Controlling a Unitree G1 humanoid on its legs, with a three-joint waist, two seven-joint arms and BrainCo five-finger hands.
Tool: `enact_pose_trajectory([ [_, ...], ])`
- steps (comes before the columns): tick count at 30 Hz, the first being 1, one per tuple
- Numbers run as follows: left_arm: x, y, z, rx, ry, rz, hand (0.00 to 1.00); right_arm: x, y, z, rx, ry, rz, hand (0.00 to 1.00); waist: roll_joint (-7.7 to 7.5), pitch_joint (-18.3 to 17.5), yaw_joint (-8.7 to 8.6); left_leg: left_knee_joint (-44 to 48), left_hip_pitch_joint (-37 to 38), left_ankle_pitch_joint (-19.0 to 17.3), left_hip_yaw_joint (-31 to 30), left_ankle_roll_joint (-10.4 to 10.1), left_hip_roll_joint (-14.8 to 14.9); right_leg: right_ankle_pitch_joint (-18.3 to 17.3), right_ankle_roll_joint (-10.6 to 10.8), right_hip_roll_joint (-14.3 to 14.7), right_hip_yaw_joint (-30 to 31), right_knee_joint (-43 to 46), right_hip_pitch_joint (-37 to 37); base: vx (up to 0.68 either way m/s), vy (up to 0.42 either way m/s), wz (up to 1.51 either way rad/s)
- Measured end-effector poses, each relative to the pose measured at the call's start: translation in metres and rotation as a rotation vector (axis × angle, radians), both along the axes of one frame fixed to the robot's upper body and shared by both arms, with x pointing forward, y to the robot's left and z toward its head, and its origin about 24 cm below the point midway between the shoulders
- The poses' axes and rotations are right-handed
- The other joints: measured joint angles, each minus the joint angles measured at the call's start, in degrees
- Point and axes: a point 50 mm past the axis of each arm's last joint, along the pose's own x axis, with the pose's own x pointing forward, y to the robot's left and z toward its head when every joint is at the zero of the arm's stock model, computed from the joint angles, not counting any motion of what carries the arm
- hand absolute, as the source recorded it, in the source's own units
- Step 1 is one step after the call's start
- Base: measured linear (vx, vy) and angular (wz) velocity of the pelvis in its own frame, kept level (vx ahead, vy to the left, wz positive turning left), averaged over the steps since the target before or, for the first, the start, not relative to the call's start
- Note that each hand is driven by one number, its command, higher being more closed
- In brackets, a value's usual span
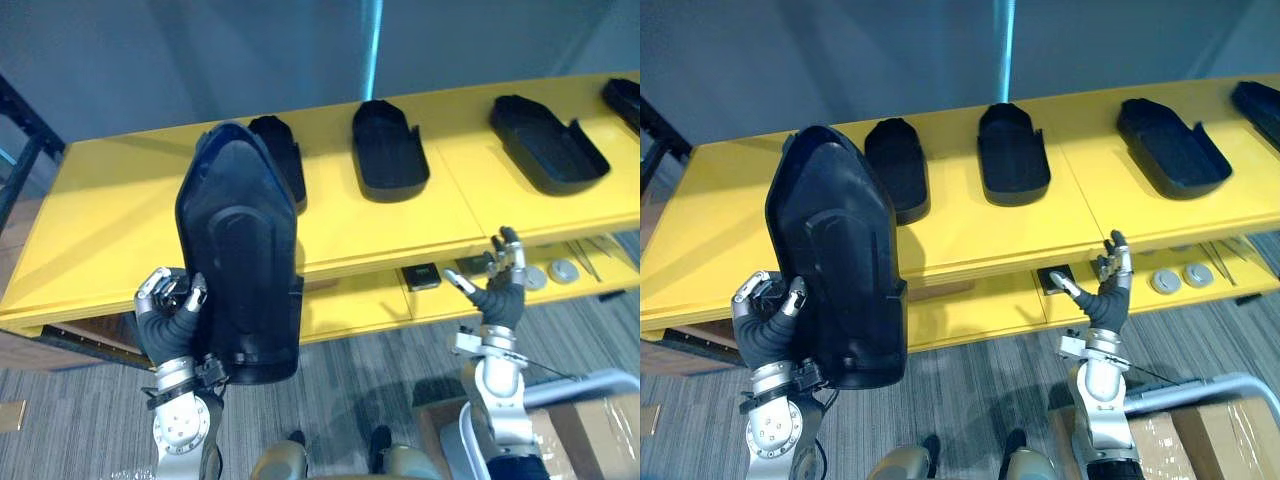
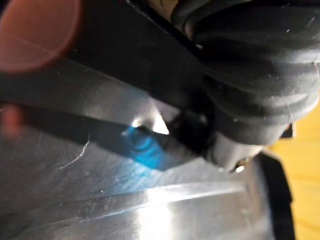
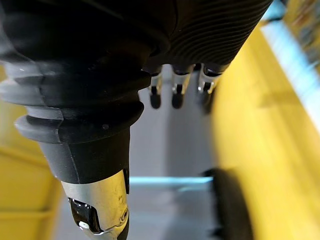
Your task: Walk over and take plastic housings, then place them on the shelf
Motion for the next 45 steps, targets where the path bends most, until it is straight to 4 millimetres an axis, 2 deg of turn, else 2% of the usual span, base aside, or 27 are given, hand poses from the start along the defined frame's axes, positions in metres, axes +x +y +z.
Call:
enact_pose_trajectory([
  [3,0.006,-0.009,0.01,-0.024,-0.072,-0.084,1.0,-0.005,-0.006,0.011,-0.016,-0.069,-0.096,0.0,-0.13,0.05,0.11,-3.62,0.67,2.94,7.25,2.1,-0.05,-0.55,-0.75,-0.66,-3.33,0.26,2.2,0.04,0.01,1.37],
  [5,0.005,-0.01,0.007,-0.047,-0.063,-0.105,1.0,-0.003,-0.002,0.012,-0.031,-0.074,-0.117,0.0,-0.52,0.29,0.63,-5.38,1.44,3.8,5.87,1.82,-0.56,-1.26,-1.31,-0.78,-3.13,0.77,3.02,0.02,0.07,0.83],
  [9,-0.005,-0.008,-0.006,-0.055,0.003,-0.116,1.0,-0.006,0.003,0.008,0.016,-0.064,-0.119,0.0,-1.45,0.42,1.19,-6.9,3.78,3.94,6.12,1.87,-1.99,-3.9,-0.66,-2.31,-2.04,2.33,4.18,-0.04,0.044,0.09],
  [11,-0.01,-0.006,-0.012,-0.086,0.031,-0.109,1.0,-0.013,0.004,0.0,0.03,-0.03,-0.119,0.0,-1.79,0.4,0.63,-8.12,4.14,4.36,7.01,2.07,-3.13,-5.82,1.34,-3.67,-1.11,2.65,3.84,-0.08,0.013,-0.07],
  [13,-0.012,-0.005,-0.014,-0.097,0.044,-0.099,1.0,-0.02,0.004,-0.01,0.039,0.015,-0.12,0.0,-1.42,0.67,-0.02,-6.94,3.65,3.25,7.57,2.44,-3.04,-6.23,1.7,-3.91,-1.04,3.23,3.83,-0.09,0.011,-0.05],
  [16,-0.013,-0.005,-0.015,-0.102,0.046,-0.096,1.0,-0.022,0.004,-0.018,0.031,0.053,-0.118,0.0,-1.64,0.88,0.01,1.26,1.29,-1.28,9.27,2.25,-1.87,-6.96,2.2,-4.42,-0.09,5.66,3.91,-0.03,0.045,-0.14],
  [18,-0.011,-0.006,-0.014,-0.094,0.041,-0.107,1.0,-0.022,0.003,-0.017,0.034,0.043,-0.123,0.0,-2.53,1.39,-0.59,8.18,-1.19,-4.43,14.11,4.45,1.18,-7.0,2.29,-6.56,-0.67,7.4,3.81,0.0,0.133,0.05],
  [19,-0.01,-0.006,-0.015,-0.091,0.043,-0.107,1.0,-0.021,0.004,-0.016,0.032,0.04,-0.119,0.0,-3.07,1.66,-0.91,10.67,-2.11,-4.43,14.15,4.43,2.41,-7.06,2.48,-8.22,-0.83,8.28,3.84,0.0,0.219,0.16],
  [21,-0.01,-0.006,-0.015,-0.086,0.042,-0.099,1.0,-0.018,0.004,-0.012,0.034,0.018,-0.109,0.0,-3.72,1.92,-1.63,13.36,-4.08,-3.82,12.83,3.42,6.49,-7.74,5.01,-12.51,0.13,9.63,3.73,0.02,0.294,0.09],
  [23,-0.01,-0.006,-0.015,-0.081,0.041,-0.09,1.0,-0.013,0.004,-0.011,0.04,0.014,-0.103,0.0,-3.31,1.75,-1.94,13.14,-4.18,-2.85,10.02,1.94,9.32,-8.04,7.52,-14.97,1.31,11.09,3.56,0.02,0.319,-0.14],
  [24,-0.011,-0.004,-0.014,-0.059,0.033,-0.057,1.0,-0.006,0.006,-0.013,0.011,0.023,-0.098,0.0,-2.3,1.23,-1.53,12.37,-2.51,-1.63,8.03,0.45,11.4,-8.59,10.69,-16.86,3.7,12.43,2.68,0.01,0.382,-0.37],
  [25,-0.012,-0.004,-0.014,-0.049,0.033,-0.041,1.0,-0.003,0.007,-0.012,-0.006,0.025,-0.086,0.0,-1.3,0.65,-1.52,11.8,-1.55,-1.21,7.7,-0.03,11.54,-8.6,11.78,-17.7,4.53,12.44,2.67,0.06,0.824,-0.46],
  [26,-0.011,-0.001,-0.013,-0.013,0.025,-0.014,1.0,0.002,0.012,-0.011,-0.032,0.022,-0.061,0.0,0.36,-0.37,-1.64,10.32,0.15,-5.24,8.02,-6.47,10.6,-7.77,14.37,-19.23,6.23,11.99,2.82,0.11,0.799,-0.27],
  [27,-0.007,0.006,-0.009,0.044,0.009,0.018,1.0,0.006,0.02,-0.018,-0.025,0.05,-0.038,0.0,-1.64,-0.52,-1.82,12.75,0.23,-7.41,9.4,-7.93,7.28,-6.01,14.03,-22.62,8.37,10.65,3.58,0.1,0.688,-0.17],
  [28,-0.004,0.008,-0.007,0.063,0.004,0.026,1.0,0.007,0.026,-0.022,-0.019,0.066,-0.02,0.0,-2.36,-0.51,-1.85,13.81,-0.18,-8.31,9.73,-7.03,6.34,-3.32,13.84,-23.18,9.18,9.1,4.07,0.08,0.436,0.0],
  [29,0.001,0.014,-0.002,0.093,-0.014,0.045,1.0,0.007,0.036,-0.027,-0.003,0.085,0.013,0.0,-3.06,-0.49,-1.69,15.95,-1.47,-9.09,9.75,-5.66,5.06,2.64,13.55,-23.59,9.7,7.14,4.51,0.08,0.501,0.17],
  [30,0.008,0.016,0.003,0.117,-0.027,0.044,1.0,0.007,0.041,-0.027,0.017,0.083,0.025,0.0,-3.33,-0.34,-1.62,16.7,-1.75,-9.41,9.44,-4.85,4.56,8.48,12.17,-23.53,9.65,6.55,4.46,0.08,0.501,0.18],
  [31,0.01,0.018,0.006,0.136,-0.031,0.052,1.0,0.007,0.043,-0.027,0.022,0.079,0.028,0.0,-3.41,-0.38,-1.45,16.34,-1.37,-9.61,9.62,-4.09,4.5,11.21,11.36,-23.49,9.51,6.56,4.08,0.09,0.532,-0.05],
  [32,0.013,0.02,0.009,0.176,-0.03,0.064,1.0,0.008,0.048,-0.025,0.029,0.07,0.041,0.0,-3.27,-0.28,-0.85,14.15,0.6,-9.58,10.65,-3.01,4.86,13.82,8.62,-23.39,9.01,8.03,3.0,0.06,0.254,-0.2],
  [33,0.014,0.022,0.01,0.183,-0.025,0.07,1.0,0.008,0.051,-0.024,0.029,0.064,0.056,0.0,-3.42,-0.39,-0.84,13.0,1.5,-9.3,11.01,-2.42,4.97,11.73,8.1,-22.79,8.54,9.88,2.47,0.09,0.308,-0.12],
  [35,0.015,0.029,0.01,0.205,0.006,0.085,1.0,0.007,0.055,-0.021,-0.001,0.049,0.078,0.0,-3.89,-1.22,-1.7,7.36,3.61,-7.12,10.45,-1.15,5.64,0.86,10.46,-14.23,8.7,14.1,1.05,0.07,0.124,0.19],
  [36,0.015,0.029,0.01,0.202,0.011,0.088,1.0,0.006,0.055,-0.018,-0.002,0.033,0.078,0.0,-4.09,-1.34,-1.7,6.03,3.83,-6.41,10.44,-1.11,5.57,-1.02,10.1,-11.99,8.57,13.91,0.62,0.06,0.079,0.21],
  [37,0.016,0.029,0.006,0.191,0.044,0.089,1.0,0.004,0.055,-0.009,-0.005,-0.011,0.079,0.0,-4.21,-1.42,-1.67,3.59,3.94,-4.98,10.42,-1.15,4.92,-3.33,7.7,-7.12,7.56,9.28,0.39,0.04,0.037,0.08],
  [38,0.016,0.028,0.004,0.182,0.058,0.09,1.0,0.004,0.055,-0.006,-0.009,-0.025,0.081,0.0,-4.31,-1.52,-1.62,3.12,3.86,-4.69,10.65,-1.23,4.38,-3.91,6.49,-6.39,6.83,6.69,0.76,0.04,0.024,0.07],
  [39,0.017,0.026,0.0,0.161,0.08,0.088,1.0,0.004,0.053,-0.004,-0.025,-0.035,0.085,0.0,-3.75,-2.03,-1.67,3.25,2.97,-4.6,10.4,-1.35,4.2,-2.77,7.52,-5.62,6.56,4.11,1.6,0.0,0.0,0.0],
  [41,0.02,0.016,-0.004,0.138,0.106,0.053,1.0,0.004,0.047,-0.004,-0.047,-0.027,0.09,0.0,-1.37,-2.16,-1.82,2.13,2.19,-3.27,10.35,-1.38,4.32,-0.8,6.83,-4.88,6.32,0.89,1.77,0.03,-0.001,0.06],
  [45,0.027,0.012,0.0,0.139,0.095,0.031,1.0,0.004,0.042,0.004,-0.069,-0.045,0.123,0.0,-0.99,-2.4,-3.02,-2.25,4.12,-0.79,10.62,-2.11,4.25,-0.76,6.34,-4.5,6.43,0.57,1.77,0.01,-0.042,0.01],
])
